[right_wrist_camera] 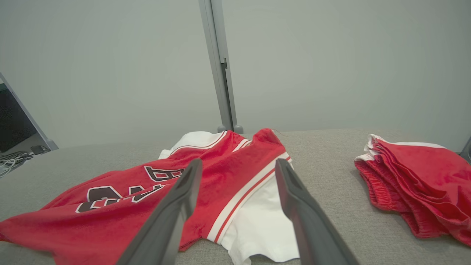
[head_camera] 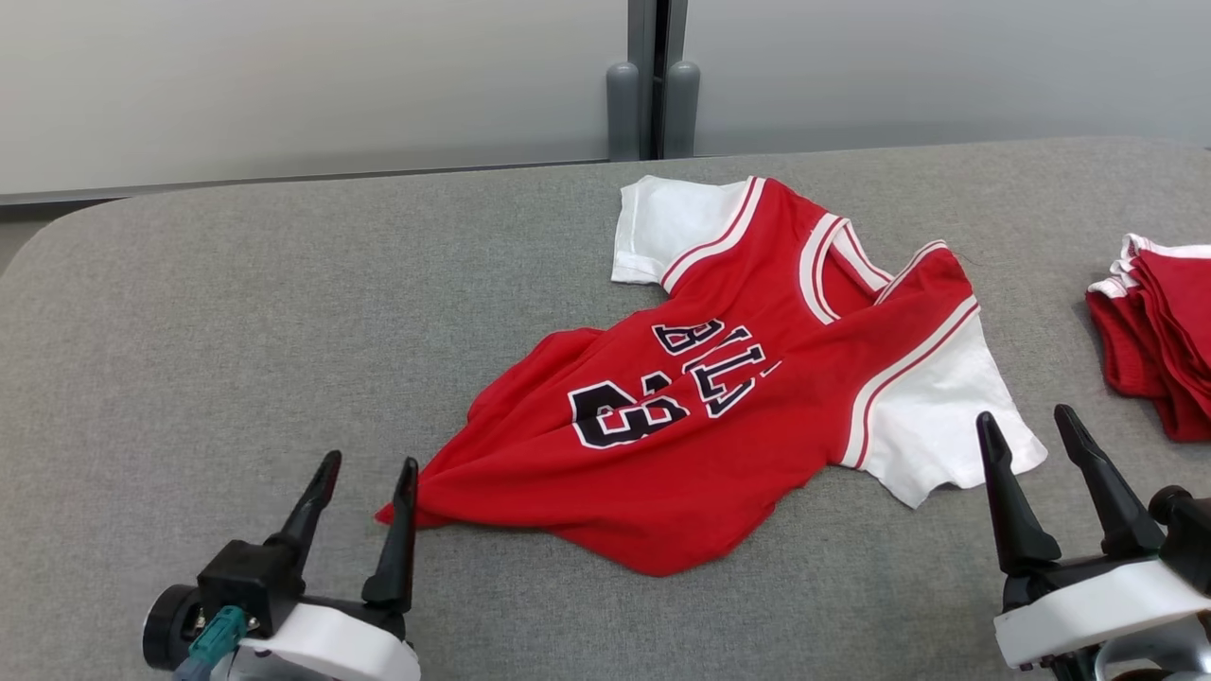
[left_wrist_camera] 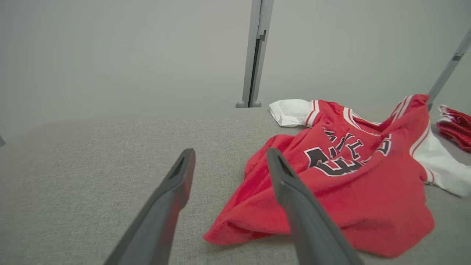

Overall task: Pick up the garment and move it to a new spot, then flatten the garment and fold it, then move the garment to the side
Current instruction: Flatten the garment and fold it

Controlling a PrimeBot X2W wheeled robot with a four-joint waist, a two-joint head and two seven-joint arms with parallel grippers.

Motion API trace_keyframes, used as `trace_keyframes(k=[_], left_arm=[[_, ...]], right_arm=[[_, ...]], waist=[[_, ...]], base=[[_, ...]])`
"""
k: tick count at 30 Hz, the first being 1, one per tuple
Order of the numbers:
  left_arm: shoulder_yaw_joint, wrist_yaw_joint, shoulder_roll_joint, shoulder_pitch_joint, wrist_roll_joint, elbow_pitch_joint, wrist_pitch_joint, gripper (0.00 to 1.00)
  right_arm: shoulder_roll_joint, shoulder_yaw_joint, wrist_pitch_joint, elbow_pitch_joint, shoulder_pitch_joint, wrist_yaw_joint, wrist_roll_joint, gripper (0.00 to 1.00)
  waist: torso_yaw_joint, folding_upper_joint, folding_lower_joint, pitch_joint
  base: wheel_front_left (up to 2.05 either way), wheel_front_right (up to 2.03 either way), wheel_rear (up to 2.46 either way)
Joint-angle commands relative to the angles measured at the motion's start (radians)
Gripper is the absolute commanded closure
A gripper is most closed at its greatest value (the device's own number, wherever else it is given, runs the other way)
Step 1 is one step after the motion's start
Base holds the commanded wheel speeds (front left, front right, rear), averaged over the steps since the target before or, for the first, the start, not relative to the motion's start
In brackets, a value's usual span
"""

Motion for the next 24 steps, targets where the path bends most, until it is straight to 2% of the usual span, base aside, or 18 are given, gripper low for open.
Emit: trace_keyframes(k=[1,7,14,15,16,17,24], left_arm=[[-0.005,-0.008,0.003,-0.019,0.004,0.002,0.006,0.0],[-0.061,-0.059,0.001,-0.051,-0.012,0.056,0.069,0.0],[-0.084,-0.096,-0.005,-0.115,-0.033,0.194,0.127,0.0],[-0.086,-0.099,-0.005,-0.124,-0.038,0.215,0.136,0.13],[-0.086,-0.104,-0.006,-0.133,-0.04,0.227,0.136,0.63],[-0.085,-0.105,-0.008,-0.142,-0.041,0.237,0.131,1.0],[-0.068,-0.101,-0.003,-0.139,-0.038,0.173,0.067,1.0]], right_arm=[[0.0,-0.002,0.002,-0.006,0.002,0.0,0.003,0.0],[0.006,0.013,0.0,-0.003,-0.021,0.0,0.012,0.0],[0.007,0.022,-0.012,0.008,-0.044,0.0,0.02,0.0],[0.007,0.022,-0.013,0.011,-0.046,0.0,0.021,0.0],[0.008,0.023,-0.014,0.013,-0.048,0.0,0.022,0.0],[0.007,0.023,-0.016,0.015,-0.051,0.0,0.02,0.0],[0.005,0.001,-0.028,0.023,-0.05,0.0,0.024,0.0]], waist=[[0.001,0.0,0.0,0.004],[-0.01,0.0,0.0,0.034],[-0.023,0.0,0.0,0.077],[-0.024,0.0,0.0,0.079],[-0.027,0.0,0.0,0.083],[-0.029,0.0,0.0,0.087],[-0.015,0.0,0.0,0.095]], base=[[0.0,0.0,0.0],[0.0,0.0,0.0],[0.0,0.0,0.0],[0.0,0.0,0.0],[0.0,0.0,0.0],[0.0,0.0,0.0],[0.0,0.0,0.0]])
